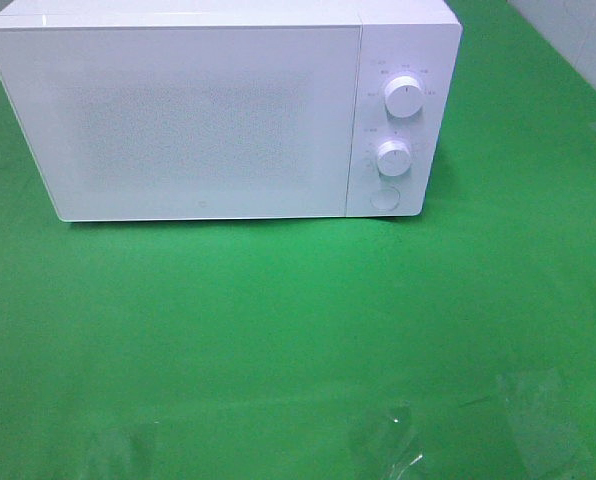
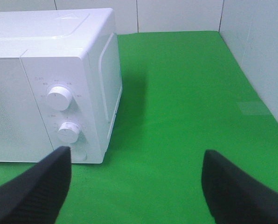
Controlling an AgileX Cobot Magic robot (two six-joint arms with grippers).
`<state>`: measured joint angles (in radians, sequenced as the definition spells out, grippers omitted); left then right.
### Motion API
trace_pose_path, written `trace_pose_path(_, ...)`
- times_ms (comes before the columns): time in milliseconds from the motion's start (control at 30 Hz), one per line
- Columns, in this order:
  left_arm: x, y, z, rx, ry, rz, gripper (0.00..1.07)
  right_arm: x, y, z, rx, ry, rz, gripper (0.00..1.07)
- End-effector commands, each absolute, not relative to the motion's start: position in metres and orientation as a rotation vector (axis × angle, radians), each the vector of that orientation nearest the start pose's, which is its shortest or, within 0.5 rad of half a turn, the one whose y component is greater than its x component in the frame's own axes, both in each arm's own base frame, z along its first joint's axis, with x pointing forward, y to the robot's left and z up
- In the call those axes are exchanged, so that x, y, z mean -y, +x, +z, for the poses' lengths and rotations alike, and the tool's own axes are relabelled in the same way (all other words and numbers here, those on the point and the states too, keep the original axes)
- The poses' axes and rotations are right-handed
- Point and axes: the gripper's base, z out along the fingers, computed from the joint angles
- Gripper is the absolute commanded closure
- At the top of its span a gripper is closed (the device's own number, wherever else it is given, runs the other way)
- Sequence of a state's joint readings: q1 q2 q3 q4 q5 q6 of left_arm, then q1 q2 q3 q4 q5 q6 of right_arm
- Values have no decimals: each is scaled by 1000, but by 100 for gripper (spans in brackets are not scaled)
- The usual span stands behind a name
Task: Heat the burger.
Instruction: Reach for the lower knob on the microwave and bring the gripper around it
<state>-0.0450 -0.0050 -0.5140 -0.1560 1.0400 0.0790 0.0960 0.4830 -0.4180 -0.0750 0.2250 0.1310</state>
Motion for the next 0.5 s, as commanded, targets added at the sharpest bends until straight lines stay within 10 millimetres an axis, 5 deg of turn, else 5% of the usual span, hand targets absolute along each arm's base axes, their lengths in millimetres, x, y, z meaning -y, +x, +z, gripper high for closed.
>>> trace_pose_path(33, 12, -11, 283, -1967, 125, -174, 6, -10, 118, 288, -1733, -19, 111, 34)
trace_pose_path(500, 12, -11, 283, -1967, 125, -173, 6, -16, 144, 261, -1585, 10, 199, 34)
